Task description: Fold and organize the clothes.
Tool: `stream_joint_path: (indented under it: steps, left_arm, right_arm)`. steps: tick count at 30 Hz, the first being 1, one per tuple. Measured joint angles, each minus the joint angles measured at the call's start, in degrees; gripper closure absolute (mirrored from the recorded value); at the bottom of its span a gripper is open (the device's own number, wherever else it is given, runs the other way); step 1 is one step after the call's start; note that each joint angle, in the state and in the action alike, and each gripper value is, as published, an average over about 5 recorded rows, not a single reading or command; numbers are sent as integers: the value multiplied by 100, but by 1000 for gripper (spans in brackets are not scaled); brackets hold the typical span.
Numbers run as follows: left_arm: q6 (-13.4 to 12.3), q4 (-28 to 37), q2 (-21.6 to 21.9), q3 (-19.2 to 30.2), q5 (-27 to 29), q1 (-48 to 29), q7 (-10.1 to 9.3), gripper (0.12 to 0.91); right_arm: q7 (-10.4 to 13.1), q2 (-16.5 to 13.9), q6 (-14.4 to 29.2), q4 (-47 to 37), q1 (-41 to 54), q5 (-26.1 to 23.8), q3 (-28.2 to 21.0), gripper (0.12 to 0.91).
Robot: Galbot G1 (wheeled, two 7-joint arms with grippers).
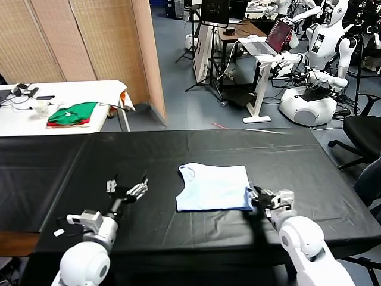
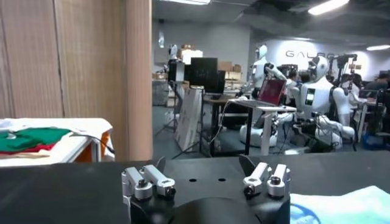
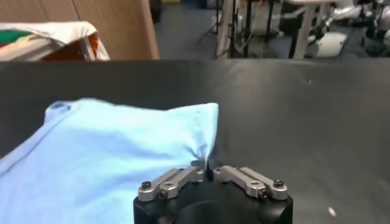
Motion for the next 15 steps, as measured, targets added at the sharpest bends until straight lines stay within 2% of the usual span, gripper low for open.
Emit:
stream_joint_path:
  steps: [3, 6, 9, 12, 15]
  left_arm:
    - [-159, -4, 72, 27, -74, 47, -64, 123]
    - [-378, 8, 162, 47, -181, 116, -99, 123]
    - [-427, -28, 259, 59, -322, 205, -241, 123]
    - [-261, -142, 368, 41, -527, 335, -481, 123]
    - [-138, -310, 494, -35, -665, 539, -610, 123]
  right_arm:
    - [35, -87, 47, 284, -172, 141, 215, 305]
    - [12, -139, 298, 600, -385, 137, 444, 168]
    - [-1, -142, 667, 896, -647, -30, 592, 125]
    - [-3, -93, 1144, 1162, -1004, -338, 612, 119]
    - [-9, -20, 1704, 1406, -1489, -724, 561, 118]
